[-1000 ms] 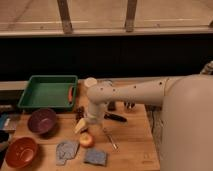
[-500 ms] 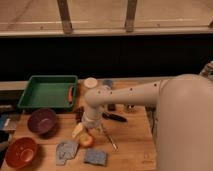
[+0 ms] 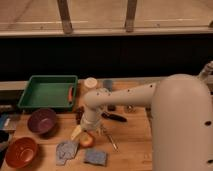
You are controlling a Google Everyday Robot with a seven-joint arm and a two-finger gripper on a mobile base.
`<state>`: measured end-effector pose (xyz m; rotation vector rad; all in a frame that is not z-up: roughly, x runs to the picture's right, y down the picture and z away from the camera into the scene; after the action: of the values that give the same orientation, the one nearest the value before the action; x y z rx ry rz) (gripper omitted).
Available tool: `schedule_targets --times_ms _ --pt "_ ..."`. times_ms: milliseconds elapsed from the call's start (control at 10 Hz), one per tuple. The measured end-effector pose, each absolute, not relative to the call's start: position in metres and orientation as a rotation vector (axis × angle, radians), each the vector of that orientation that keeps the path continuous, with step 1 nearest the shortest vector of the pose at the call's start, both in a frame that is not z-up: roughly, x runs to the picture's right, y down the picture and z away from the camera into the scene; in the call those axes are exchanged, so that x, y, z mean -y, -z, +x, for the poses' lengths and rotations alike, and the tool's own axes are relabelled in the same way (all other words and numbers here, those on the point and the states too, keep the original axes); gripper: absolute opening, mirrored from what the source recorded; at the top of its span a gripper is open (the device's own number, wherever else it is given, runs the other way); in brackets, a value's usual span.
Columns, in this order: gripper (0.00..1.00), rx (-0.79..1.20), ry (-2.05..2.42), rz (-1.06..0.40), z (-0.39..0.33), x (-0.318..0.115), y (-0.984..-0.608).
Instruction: Place apple in paper cup
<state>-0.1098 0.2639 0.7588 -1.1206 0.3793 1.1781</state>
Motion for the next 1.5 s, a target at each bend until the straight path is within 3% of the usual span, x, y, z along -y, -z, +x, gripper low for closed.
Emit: schedule_targets --times_ms 800,1200,1500 --pt "0.04 -0.368 -1.194 -1.127 -0.109 -0.267 -0.763" --pt "0.0 -0.312 -1.286 -1.125 -0.081 -0.248 -0.759" --pt "0.0 -0.236 -1.391 -1.111 -0.036 -0.209 -0.758"
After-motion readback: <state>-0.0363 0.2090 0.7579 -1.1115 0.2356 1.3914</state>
